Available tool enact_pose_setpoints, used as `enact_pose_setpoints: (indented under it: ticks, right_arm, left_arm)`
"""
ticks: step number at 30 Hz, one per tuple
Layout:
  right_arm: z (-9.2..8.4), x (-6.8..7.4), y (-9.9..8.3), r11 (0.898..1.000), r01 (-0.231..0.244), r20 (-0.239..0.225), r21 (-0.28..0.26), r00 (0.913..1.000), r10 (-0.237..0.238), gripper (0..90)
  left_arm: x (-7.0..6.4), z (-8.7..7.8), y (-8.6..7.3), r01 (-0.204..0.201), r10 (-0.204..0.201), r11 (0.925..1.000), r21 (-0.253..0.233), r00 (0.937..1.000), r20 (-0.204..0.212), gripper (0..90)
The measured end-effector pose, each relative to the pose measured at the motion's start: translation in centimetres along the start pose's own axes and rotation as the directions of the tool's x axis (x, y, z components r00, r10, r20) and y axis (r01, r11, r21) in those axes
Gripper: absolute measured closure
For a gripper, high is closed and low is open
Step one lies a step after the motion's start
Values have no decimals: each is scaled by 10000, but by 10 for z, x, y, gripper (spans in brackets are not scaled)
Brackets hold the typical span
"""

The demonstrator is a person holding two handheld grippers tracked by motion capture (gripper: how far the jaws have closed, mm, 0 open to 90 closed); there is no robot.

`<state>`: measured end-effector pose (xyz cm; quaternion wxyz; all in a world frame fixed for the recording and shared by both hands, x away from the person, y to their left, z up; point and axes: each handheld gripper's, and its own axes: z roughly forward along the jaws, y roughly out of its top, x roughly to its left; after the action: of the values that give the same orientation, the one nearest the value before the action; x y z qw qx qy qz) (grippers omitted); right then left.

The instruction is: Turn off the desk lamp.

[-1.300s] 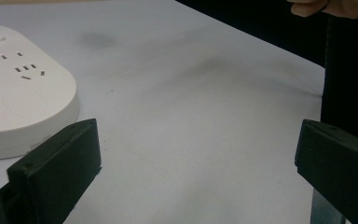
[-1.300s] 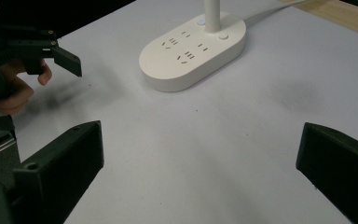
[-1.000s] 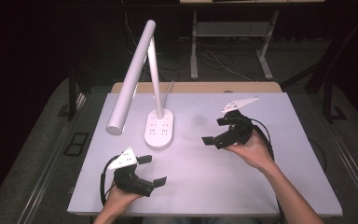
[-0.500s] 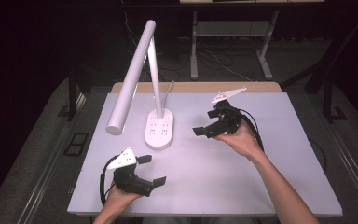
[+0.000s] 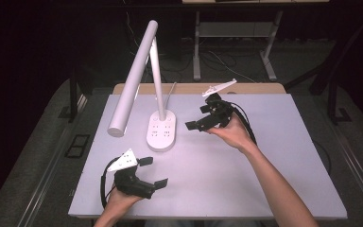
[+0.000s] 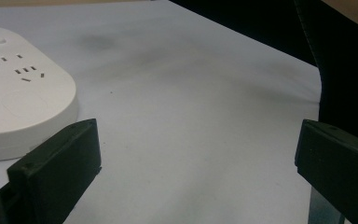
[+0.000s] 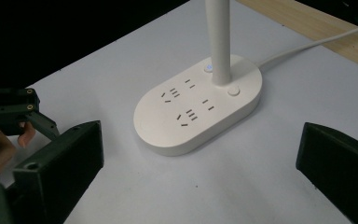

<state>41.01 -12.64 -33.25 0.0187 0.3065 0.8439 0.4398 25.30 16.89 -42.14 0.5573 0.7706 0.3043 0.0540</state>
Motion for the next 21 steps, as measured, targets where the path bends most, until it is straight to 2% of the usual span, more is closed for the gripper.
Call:
enact_pose_setpoints:
  ticks: [6, 18, 20, 21]
  right_arm:
    - [14, -3, 12, 10000, -82, -200, 3, 9998, 82, 7]
    - [36, -6, 27, 9998, -174, -281, 63, 9994, 176, 7]
    - [40, -7, 29, 9998, -190, -255, 70, 9995, 191, 21]
    - [44, -9, 31, 9997, -237, -361, -32, 9991, 235, 55]
  left_arm:
    - [0, 0, 0, -14, 14, 10000, -31, 10000, 37, 0]
    - [0, -1, 0, -23, 23, 10000, -25, 10000, 52, 0]
    - [1, -1, 0, -27, 27, 10000, -10, 10000, 49, 0]
    - [1, -2, 0, 6, -6, 10000, -31, 10000, 50, 0]
